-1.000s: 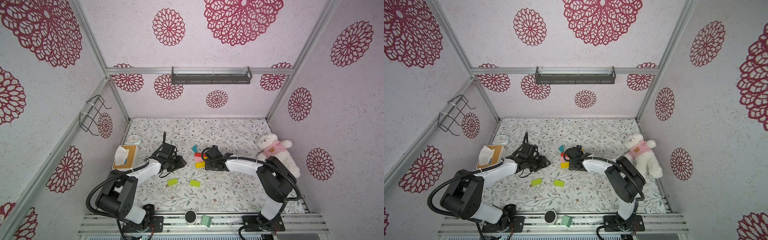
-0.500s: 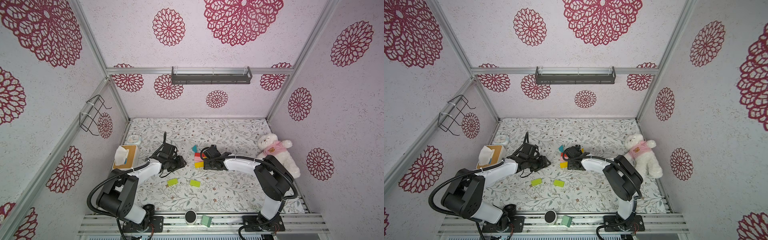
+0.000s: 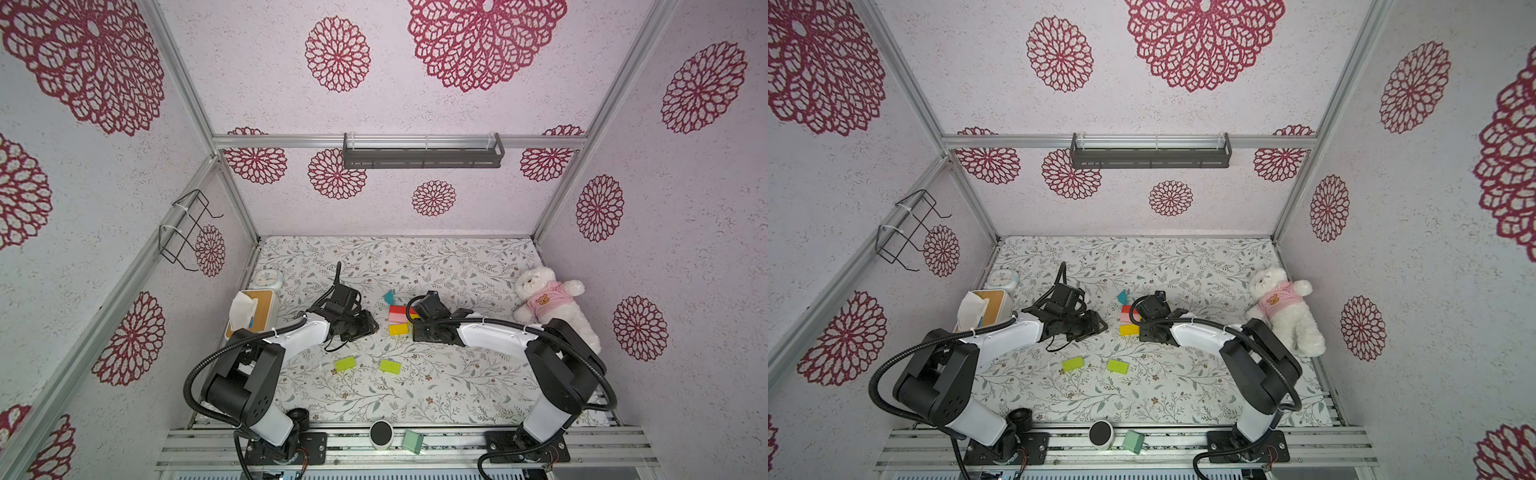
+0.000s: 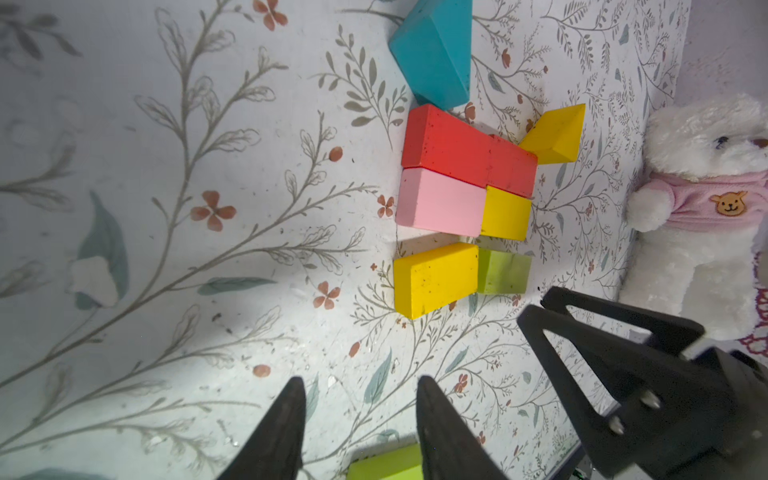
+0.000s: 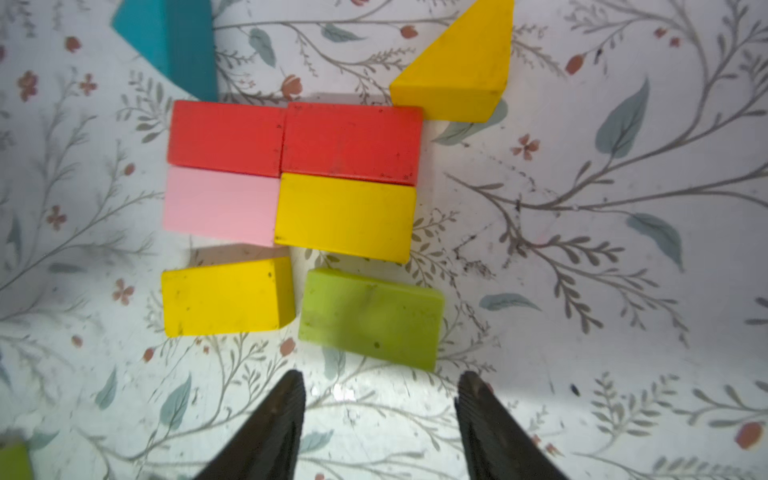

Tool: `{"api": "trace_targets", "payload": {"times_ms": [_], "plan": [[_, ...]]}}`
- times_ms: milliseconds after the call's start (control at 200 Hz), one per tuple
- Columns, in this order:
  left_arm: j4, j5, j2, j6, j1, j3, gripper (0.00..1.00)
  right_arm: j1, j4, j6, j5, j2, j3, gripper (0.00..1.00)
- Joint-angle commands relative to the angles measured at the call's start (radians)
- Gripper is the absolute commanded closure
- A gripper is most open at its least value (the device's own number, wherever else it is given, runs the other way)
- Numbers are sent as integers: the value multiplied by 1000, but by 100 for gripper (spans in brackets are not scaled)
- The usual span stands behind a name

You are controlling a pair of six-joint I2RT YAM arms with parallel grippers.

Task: Assemble a carrot with building blocks
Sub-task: Place the building block at the center of the board, then assemble the building block at the center of the board.

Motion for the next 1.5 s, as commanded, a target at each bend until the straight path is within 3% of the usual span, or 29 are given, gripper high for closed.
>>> {"api": "trace_targets", "payload": {"times_ms": [0, 165, 335, 806, 1496], "plan": [[11, 22, 37, 4, -18, 33, 59, -34, 55, 7, -54, -97, -64, 50], [16, 27, 103, -13, -40, 76, 71, -107, 112, -5, -90, -142, -141, 76], [3, 18, 153, -30, -56, 110, 78, -122, 126, -43, -105, -80, -129, 84], [-26, 15, 246, -53, -75, 171, 81, -120, 199, -70, -129, 43, -84, 86], [-20, 8, 268, -55, -57, 192, 81, -85, 196, -53, -129, 96, -26, 85]]}}
